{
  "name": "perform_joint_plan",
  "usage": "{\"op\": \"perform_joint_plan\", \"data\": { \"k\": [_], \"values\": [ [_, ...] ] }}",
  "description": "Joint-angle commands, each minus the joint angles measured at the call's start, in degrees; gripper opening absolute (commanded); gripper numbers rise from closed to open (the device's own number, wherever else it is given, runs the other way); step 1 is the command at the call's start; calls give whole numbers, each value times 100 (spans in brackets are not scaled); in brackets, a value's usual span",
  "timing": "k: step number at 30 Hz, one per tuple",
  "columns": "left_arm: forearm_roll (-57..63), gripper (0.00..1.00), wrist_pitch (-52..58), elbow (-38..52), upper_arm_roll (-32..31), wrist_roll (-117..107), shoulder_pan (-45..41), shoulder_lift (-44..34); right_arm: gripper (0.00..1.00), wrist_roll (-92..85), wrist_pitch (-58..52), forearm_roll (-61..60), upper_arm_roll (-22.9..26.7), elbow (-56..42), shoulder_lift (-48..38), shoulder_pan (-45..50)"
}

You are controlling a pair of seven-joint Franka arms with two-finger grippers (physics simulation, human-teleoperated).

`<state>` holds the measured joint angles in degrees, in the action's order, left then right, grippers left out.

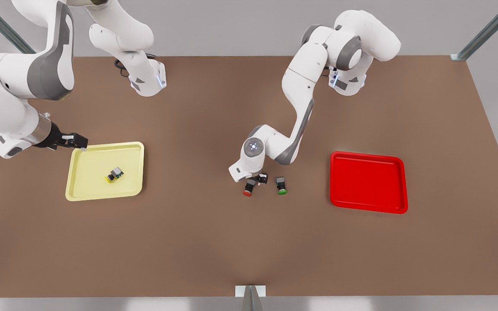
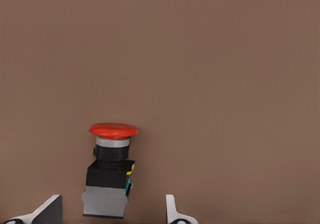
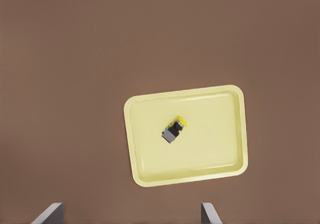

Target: Place the switches on the corresponding trays according to their colors

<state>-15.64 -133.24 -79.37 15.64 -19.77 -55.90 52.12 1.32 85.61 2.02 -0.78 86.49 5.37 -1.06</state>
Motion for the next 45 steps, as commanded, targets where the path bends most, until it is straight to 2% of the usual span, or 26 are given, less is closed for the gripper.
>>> {"op": "perform_joint_plan", "data": {
  "k": [1, 16, 21, 29, 32, 34, 45],
  "values": [
    [-1, 99, -9, 1, 0, 0, 0, 8, 100, 0, 0, 0, -1, 0, 0, 1],
    [-124, 97, 281, 1, 255, 176, -202, 114, 100, 0, -9, 0, -1, 0, 0, 1],
    [-273, 98, 264, 36, 378, 132, -334, 149, 100, 0, -9, 0, -1, 9, 0, 1],
    [-335, 97, 308, 370, 501, 176, -281, 351, 100, 0, -9, 0, -1, 9, 0, 1],
    [-335, 83, 290, 405, 501, 176, -281, 413, 100, 0, -9, 0, -1, 9, 0, 1],
    [-370, 65, 308, 440, 501, 167, -281, 413, 100, 0, -9, 0, -1, 9, 8, 1],
    [-458, 46, 334, 440, 510, 132, -299, 395, 100, 0, -9, 0, -1, 0, 8, 1]
  ]
}}
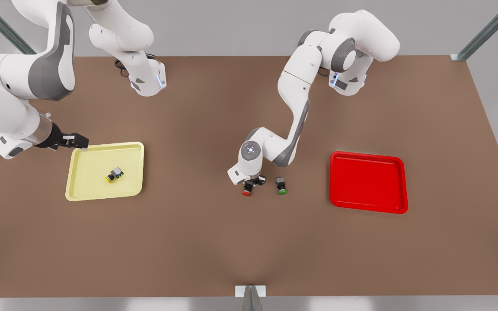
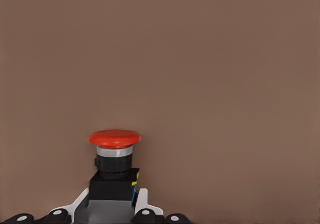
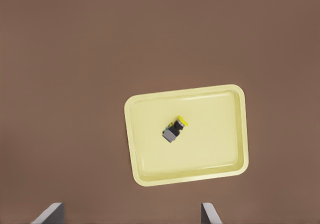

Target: Place the switches on the corresponding trays according to their colors

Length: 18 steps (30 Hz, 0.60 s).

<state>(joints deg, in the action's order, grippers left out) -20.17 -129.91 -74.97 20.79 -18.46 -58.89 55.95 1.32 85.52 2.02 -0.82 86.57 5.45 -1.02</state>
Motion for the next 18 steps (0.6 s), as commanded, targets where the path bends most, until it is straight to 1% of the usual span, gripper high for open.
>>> {"op": "perform_joint_plan", "data": {
  "k": [1, 4, 8, 12, 18],
  "values": [
    [-4, 46, 0, 0, 4, 0, 0, -14, 100, 0, 0, 0, -6, -8, 0, 6],
    [-4, 44, 9, 0, 4, -9, 0, -23, 100, 0, 0, 0, 3, 0, 0, 6],
    [-4, 44, 79, 0, 4, -18, -17, -49, 100, 0, 0, 0, 3, 0, 0, -3],
    [-22, 44, 229, -35, 66, 0, 18, -330, 100, 0, 0, 0, 3, 0, 0, -3],
    [22, 44, 650, -254, 66, 53, 475, -1042, 100, 0, -9, 0, -6, 0, 0, 6]
  ]
}}
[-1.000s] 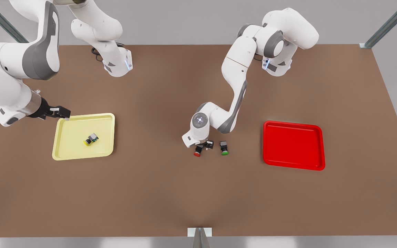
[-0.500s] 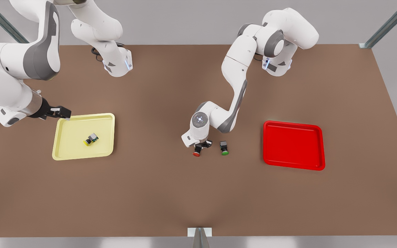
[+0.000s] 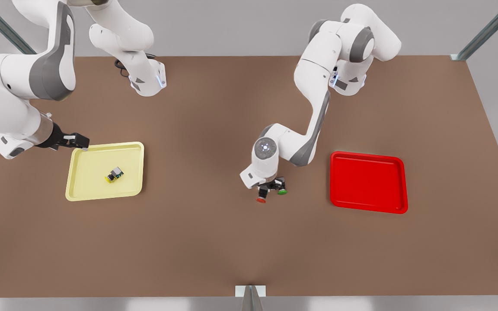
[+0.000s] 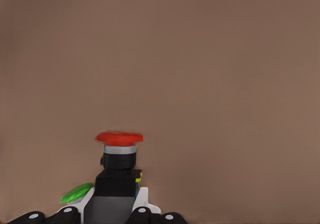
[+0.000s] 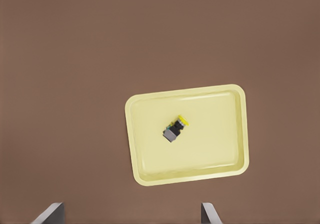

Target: Place the switches on the corresponding trays according to their colors

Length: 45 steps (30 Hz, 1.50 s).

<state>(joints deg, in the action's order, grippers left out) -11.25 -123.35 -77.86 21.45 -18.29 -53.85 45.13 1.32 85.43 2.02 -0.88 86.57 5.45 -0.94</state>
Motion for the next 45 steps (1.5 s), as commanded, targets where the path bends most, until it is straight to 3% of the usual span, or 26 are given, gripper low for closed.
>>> {"op": "perform_joint_plan", "data": {
  "k": [1, 10, 12, 16, 19, 24, 31, 32, 33, 38, 42, 45],
  "values": [
    [-852, 44, 4, -89, 0, 54, 24, -92, 100, 0, 0, 0, 0, 0, 0, -2],
    [-501, 44, 4, -1635, -61, 1416, 1025, -1305, 100, 0, 0, 0, 0, 0, 0, -2],
    [-229, 44, 4, -1724, -395, 1662, 1622, -1419, 100, 0, 0, 0, 0, 0, 0, -2],
    [667, 45, -13, -2031, -1898, 1786, 3441, -1683, 100, 0, 0, 0, 0, 0, 0, -2],
    [914, 45, 4, -2497, -2320, 2101, 4338, -1920, 100, 0, 0, 0, 0, 0, 0, -2],
    [1160, 45, 48, -2910, -2645, 2462, 5104, -2158, 100, 0, 0, 0, 0, 0, 0, -2],
    [1169, 47, 4, -3490, -2646, 2647, 5359, -2465, 100, 0, -9, 0, -9, 0, 0, -2],
    [1169, 53, -4, -3552, -2646, 2647, 5376, -2474, 100, 0, -9, 0, -9, 0, 0, -2],
    [1169, 100, -4, -3552, -2646, 2629, 5385, -2465, 100, 0, 0, 0, -9, 0, 0, -2],
    [1160, 100, 48, -3525, -2672, 2620, 5376, -2500, 100, 0, -9, 0, -9, 0, 8, -2],
    [1081, 100, 909, -3411, -2751, 2559, 5368, -3475, 100, 0, 0, 0, -9, 0, 0, -2],
    [1108, 100, 2720, -1812, -2865, 2146, 5306, -3608, 100, 0, -9, 0, -9, 0, 0, -2]
  ]
}}
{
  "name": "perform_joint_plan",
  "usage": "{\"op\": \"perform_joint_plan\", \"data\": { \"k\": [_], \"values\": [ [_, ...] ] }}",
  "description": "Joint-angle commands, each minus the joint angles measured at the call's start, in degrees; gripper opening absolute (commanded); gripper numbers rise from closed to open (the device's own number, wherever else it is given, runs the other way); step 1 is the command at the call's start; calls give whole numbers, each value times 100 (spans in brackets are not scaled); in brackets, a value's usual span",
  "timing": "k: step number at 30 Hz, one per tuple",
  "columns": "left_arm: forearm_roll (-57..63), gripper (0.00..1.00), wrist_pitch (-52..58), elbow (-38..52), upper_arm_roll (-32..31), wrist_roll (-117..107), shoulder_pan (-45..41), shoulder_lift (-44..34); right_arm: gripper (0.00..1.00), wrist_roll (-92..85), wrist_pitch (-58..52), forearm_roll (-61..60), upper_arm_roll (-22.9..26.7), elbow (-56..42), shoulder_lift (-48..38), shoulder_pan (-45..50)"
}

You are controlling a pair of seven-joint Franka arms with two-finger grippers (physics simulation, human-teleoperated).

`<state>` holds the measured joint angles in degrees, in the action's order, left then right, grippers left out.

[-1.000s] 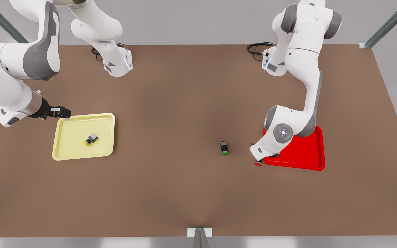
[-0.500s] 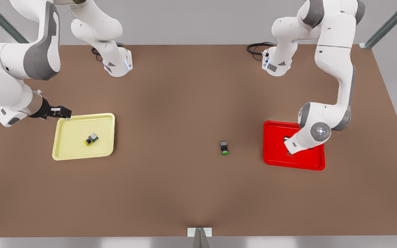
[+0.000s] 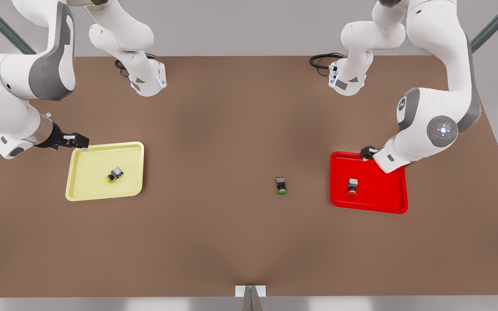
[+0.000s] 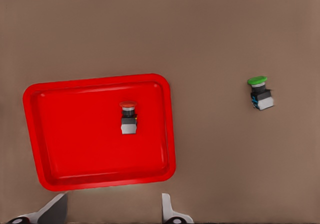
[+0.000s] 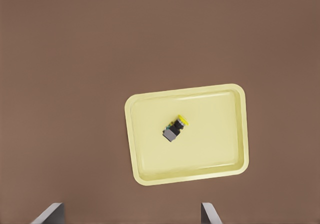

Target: Place the switches on the corresponding trays according to their colors

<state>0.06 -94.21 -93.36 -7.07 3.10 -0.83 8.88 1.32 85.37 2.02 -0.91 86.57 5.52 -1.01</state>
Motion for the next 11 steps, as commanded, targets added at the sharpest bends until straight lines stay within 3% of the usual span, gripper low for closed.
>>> {"op": "perform_joint_plan", "data": {
  "k": [1, 4, 7, 11],
  "values": [
    [20, 100, 254, 274, 21, -11, 56, 8, 100, 0, -3, 0, 3, 0, -7, 4],
    [55, 100, 1362, 1303, 144, -653, 4, -246, 100, 0, 6, 0, 3, 0, 1, 4],
    [-15, 100, 1582, 1171, 1779, -617, -1104, -589, 100, 0, -3, 0, 3, 0, 1, 4],
    [-200, 100, 1529, 1013, 1322, -635, -260, -791, 100, 0, -3, 0, -6, 0, 1, 4]
  ]
}}
